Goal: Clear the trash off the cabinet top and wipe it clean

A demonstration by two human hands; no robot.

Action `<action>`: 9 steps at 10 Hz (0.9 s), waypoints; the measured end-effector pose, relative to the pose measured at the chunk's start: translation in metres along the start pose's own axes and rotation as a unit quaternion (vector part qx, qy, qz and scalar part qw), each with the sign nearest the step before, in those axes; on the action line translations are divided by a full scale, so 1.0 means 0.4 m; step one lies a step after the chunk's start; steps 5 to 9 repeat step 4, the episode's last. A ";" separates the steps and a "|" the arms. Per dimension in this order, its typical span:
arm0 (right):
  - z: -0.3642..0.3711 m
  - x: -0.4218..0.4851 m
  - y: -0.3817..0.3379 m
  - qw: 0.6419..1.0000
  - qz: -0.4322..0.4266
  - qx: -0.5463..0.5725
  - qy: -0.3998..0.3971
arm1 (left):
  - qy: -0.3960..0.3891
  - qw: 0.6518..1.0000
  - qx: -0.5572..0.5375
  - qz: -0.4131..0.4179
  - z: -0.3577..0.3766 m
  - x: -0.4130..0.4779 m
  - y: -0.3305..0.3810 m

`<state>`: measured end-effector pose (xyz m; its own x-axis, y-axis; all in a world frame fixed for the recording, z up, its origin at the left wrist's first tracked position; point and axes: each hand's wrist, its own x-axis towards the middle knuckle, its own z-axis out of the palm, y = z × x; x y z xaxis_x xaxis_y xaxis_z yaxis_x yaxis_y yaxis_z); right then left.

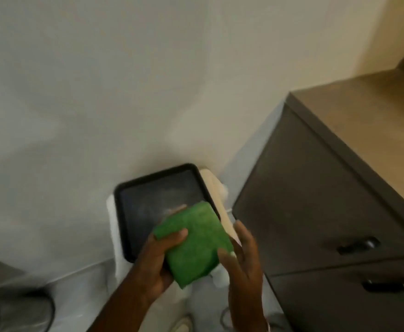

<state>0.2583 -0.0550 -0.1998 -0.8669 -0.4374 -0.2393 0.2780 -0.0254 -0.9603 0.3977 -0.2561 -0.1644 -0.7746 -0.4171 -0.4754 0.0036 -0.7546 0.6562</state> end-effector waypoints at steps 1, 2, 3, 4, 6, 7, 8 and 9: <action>0.348 0.019 -0.043 0.998 0.010 -0.056 -0.025 | 0.091 0.989 0.097 0.060 -0.062 0.041 0.114; 0.443 0.053 -0.041 0.991 -0.003 -0.134 0.008 | 0.250 0.914 0.296 0.117 -0.091 0.084 0.163; 0.452 0.032 -0.032 0.989 0.020 -0.144 0.024 | 0.272 0.859 0.414 0.129 -0.078 0.113 0.179; 0.390 -0.034 -0.058 0.987 -0.032 -0.131 0.088 | 0.249 0.812 0.502 0.164 -0.032 0.106 0.179; 0.390 -0.034 -0.058 0.987 -0.032 -0.131 0.088 | 0.249 0.812 0.502 0.164 -0.032 0.106 0.179; 0.390 -0.034 -0.058 0.987 -0.032 -0.131 0.088 | 0.249 0.812 0.502 0.164 -0.032 0.106 0.179; 0.390 -0.034 -0.058 0.987 -0.032 -0.131 0.088 | 0.249 0.812 0.502 0.164 -0.032 0.106 0.179; 0.390 -0.034 -0.058 0.987 -0.032 -0.131 0.088 | 0.249 0.812 0.502 0.164 -0.032 0.106 0.179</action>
